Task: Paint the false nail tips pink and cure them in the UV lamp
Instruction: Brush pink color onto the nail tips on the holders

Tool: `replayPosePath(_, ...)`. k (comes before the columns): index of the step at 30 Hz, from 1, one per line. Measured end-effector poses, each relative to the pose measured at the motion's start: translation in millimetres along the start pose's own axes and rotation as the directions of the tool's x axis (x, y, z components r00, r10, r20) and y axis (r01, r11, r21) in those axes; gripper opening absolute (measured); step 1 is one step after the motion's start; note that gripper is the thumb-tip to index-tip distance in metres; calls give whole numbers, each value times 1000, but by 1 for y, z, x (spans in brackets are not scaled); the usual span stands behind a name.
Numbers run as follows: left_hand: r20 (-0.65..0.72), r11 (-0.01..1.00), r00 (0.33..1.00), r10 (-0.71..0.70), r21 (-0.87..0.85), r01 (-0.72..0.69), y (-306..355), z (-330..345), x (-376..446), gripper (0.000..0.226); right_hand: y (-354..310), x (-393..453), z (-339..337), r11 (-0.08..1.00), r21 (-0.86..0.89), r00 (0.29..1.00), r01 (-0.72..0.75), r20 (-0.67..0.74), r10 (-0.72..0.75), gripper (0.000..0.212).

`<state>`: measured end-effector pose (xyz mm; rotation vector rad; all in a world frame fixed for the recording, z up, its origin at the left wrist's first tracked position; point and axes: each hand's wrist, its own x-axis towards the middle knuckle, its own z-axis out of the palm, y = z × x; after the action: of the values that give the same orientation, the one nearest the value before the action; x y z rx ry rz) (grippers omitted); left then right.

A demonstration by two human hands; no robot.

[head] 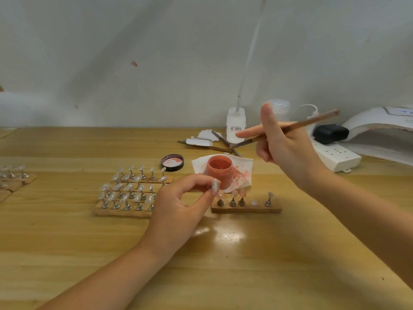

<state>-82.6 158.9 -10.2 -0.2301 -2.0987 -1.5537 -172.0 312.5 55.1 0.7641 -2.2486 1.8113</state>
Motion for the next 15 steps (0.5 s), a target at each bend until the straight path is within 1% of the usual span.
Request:
replayPosePath(3,-11,1000,1000,-21,-7,21,-2,-1,1,10,3,18,2,994,-104,998,-39,51,45,45)
replayPosePath(6,-18,999,999,-33,3,33,-4,-1,1,10,8,29,7,982,-191,998,-3,65,15,40)
replayPosePath(11,-34,999,999,-43,6,43,-5,-1,2,9,17,38,22,932,-359,996,44,92,-12,40)
replayPosePath(15,-36,999,999,-38,21,38,-5,-2,1,17,23,41,32,875,-480,993,68,120,-11,43)
